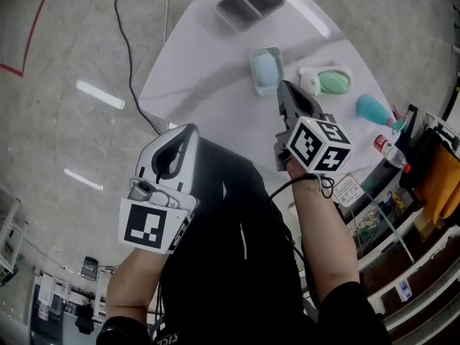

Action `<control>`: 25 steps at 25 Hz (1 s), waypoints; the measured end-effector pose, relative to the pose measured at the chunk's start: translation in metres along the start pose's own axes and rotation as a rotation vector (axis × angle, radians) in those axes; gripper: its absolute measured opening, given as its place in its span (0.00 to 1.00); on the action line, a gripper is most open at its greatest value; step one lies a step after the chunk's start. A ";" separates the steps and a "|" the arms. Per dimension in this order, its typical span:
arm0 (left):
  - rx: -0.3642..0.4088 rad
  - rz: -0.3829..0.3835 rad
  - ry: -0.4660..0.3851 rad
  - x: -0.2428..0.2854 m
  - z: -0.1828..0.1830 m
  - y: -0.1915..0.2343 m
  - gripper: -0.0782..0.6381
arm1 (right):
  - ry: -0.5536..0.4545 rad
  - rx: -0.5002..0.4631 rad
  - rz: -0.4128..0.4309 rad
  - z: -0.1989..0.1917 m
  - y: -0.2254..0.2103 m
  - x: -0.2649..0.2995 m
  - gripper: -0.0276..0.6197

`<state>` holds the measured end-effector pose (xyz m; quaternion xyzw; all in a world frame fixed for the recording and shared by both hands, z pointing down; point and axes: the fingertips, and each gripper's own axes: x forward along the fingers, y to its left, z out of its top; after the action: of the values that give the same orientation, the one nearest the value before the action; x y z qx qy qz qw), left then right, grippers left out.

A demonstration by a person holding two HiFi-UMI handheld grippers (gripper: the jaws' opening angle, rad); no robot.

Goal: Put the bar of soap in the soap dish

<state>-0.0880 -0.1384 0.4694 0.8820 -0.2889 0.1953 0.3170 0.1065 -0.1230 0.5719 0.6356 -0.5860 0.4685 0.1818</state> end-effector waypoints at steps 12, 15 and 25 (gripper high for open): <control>0.086 -0.123 0.025 -0.057 0.069 -0.086 0.12 | -0.212 -0.050 0.091 0.046 0.066 -0.177 0.07; 0.128 -0.134 0.010 -0.072 0.084 -0.117 0.12 | -0.259 -0.049 0.107 0.046 0.075 -0.222 0.07; 0.238 -0.166 -0.145 -0.167 0.097 -0.249 0.12 | -0.430 -0.070 0.142 -0.009 0.085 -0.385 0.07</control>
<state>-0.0410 0.0180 0.2001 0.9459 -0.2122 0.1370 0.2036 0.0740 0.0843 0.2379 0.6714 -0.6703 0.3134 0.0412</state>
